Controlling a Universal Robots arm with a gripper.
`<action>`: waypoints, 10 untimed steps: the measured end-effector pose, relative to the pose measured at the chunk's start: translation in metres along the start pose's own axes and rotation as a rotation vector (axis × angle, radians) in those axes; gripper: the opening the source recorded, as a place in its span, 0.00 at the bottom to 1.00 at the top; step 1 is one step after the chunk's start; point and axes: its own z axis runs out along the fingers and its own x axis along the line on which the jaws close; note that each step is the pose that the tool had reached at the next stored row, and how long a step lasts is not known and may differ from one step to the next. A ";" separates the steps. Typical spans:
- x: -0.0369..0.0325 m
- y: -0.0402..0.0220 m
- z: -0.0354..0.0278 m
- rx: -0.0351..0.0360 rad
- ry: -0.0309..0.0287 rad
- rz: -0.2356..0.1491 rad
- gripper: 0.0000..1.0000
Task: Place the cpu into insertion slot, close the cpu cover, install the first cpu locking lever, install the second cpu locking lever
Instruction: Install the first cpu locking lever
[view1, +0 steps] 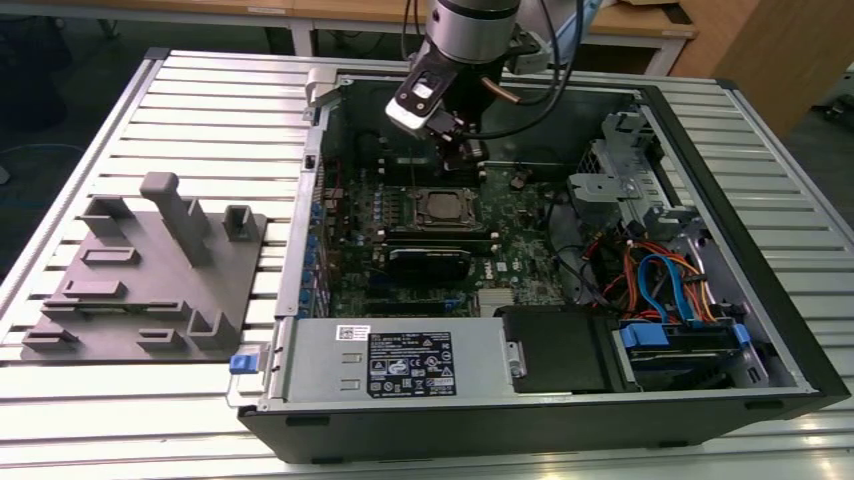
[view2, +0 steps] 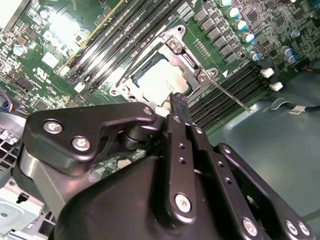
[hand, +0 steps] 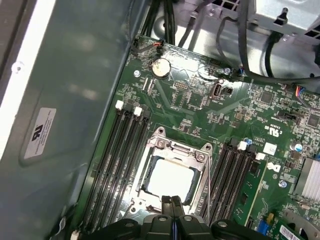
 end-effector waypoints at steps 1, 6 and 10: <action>0.0000 0.0000 0.0000 0.0002 -0.0001 -0.006 0.10; 0.0000 0.0000 0.0000 0.0007 -0.0002 -0.034 0.10; 0.0000 0.0000 0.0000 0.0013 -0.0004 -0.062 0.10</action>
